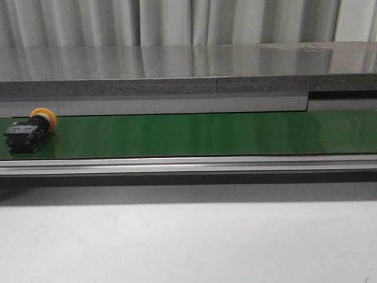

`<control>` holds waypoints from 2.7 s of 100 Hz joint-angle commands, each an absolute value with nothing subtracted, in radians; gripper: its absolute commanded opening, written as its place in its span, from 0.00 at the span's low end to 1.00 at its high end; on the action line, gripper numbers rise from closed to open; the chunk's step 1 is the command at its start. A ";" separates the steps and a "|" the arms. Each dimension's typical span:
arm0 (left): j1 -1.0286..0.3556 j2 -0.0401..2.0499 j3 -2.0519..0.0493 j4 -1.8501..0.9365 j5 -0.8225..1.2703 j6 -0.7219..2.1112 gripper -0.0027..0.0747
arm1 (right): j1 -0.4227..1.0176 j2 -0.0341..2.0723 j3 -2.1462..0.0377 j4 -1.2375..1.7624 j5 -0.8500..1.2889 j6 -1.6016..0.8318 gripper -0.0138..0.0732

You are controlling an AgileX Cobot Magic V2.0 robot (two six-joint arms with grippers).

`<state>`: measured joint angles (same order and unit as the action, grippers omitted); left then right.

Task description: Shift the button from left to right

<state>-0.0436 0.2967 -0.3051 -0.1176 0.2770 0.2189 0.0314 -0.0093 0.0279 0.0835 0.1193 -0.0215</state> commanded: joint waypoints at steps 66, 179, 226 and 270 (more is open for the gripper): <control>-0.052 0.286 -0.294 -0.131 0.141 0.217 0.34 | 0.031 -0.022 0.009 0.074 0.035 -0.025 0.08; -0.052 0.286 -0.294 -0.131 0.141 0.217 0.01 | 0.031 0.266 -0.471 0.074 0.395 -0.025 0.08; -0.052 0.286 -0.294 -0.131 0.141 0.217 0.01 | 0.031 0.759 -0.791 0.136 0.700 -0.025 0.08; -0.052 0.286 -0.294 -0.131 0.141 0.217 0.01 | 0.031 0.825 -0.789 0.169 0.716 -0.025 0.66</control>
